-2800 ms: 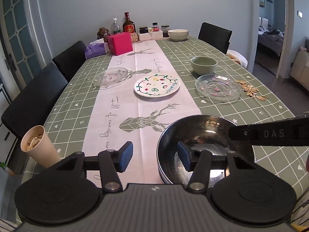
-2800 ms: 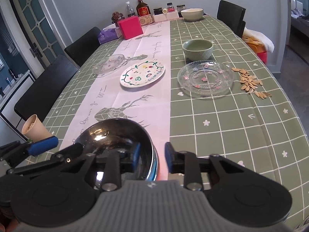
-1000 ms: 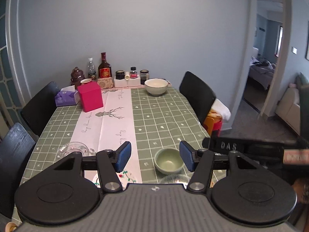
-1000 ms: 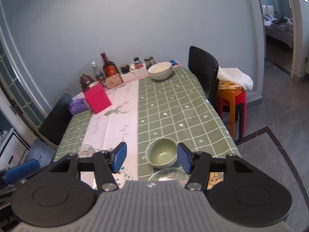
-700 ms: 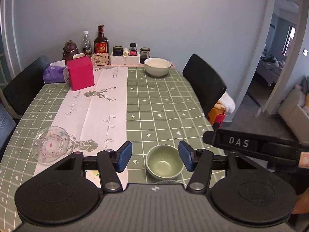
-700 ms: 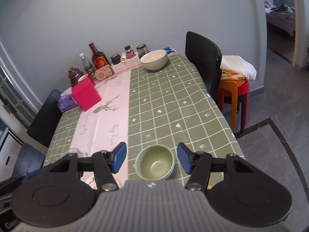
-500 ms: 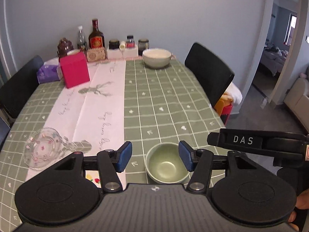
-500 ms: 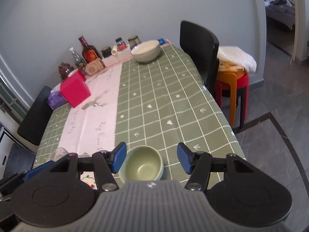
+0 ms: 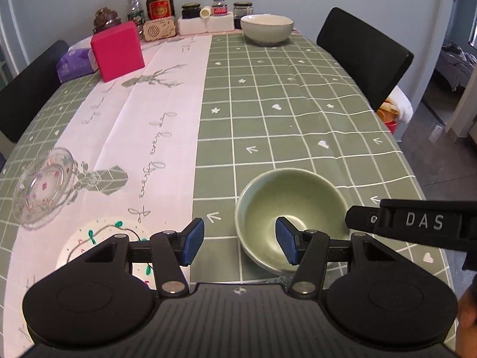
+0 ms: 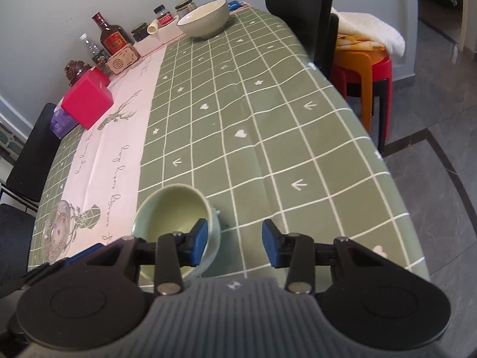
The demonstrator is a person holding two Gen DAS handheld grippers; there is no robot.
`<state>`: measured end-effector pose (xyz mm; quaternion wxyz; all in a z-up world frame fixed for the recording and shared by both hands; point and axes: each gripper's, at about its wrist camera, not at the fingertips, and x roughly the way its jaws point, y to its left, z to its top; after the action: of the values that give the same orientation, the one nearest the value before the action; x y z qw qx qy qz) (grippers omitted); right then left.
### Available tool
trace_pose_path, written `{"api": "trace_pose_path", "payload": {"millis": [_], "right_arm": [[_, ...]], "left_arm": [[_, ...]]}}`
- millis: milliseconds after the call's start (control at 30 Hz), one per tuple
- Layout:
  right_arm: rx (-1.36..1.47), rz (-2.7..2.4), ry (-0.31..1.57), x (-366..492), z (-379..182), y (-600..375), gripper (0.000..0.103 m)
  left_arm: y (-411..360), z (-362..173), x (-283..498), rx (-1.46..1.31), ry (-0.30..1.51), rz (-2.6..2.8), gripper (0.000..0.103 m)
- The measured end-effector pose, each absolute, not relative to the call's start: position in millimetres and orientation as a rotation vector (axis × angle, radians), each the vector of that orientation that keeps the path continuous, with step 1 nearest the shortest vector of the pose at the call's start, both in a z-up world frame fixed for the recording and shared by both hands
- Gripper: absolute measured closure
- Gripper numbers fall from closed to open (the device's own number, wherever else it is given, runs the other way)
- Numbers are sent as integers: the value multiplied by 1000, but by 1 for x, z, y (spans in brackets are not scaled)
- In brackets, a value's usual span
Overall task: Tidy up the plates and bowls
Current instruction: 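Close both grippers on the pale green bowl's rim, then lift the pale green bowl with both grippers and carry it over the stacked bowls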
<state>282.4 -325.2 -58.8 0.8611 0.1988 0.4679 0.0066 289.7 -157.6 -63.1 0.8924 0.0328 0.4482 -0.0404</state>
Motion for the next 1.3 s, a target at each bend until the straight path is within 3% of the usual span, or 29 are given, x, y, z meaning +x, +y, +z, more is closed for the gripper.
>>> {"api": "trace_pose_path", "payload": {"millis": [267, 333, 533, 633, 733, 800, 1300], "right_arm": [[434, 31, 979, 297, -77, -312, 62], [429, 35, 986, 301, -80, -308, 63], [458, 1, 1010, 306, -87, -305, 64], [500, -1, 1033, 308, -92, -306, 72], [500, 10, 1045, 309, -95, -303, 87], [494, -1, 1053, 309, -96, -302, 91], [379, -63, 1030, 301, -83, -295, 95]], "left_arm": [[-160, -84, 304, 57, 956, -26, 40], [-157, -90, 308, 37, 976, -17, 53], [-152, -100, 312, -34, 990, -52, 59], [-158, -100, 309, 5, 967, -73, 71], [-166, -100, 307, 45, 962, -83, 75], [-168, -100, 305, 45, 970, -80, 78], [-171, -95, 295, 1, 962, -45, 84]]}}
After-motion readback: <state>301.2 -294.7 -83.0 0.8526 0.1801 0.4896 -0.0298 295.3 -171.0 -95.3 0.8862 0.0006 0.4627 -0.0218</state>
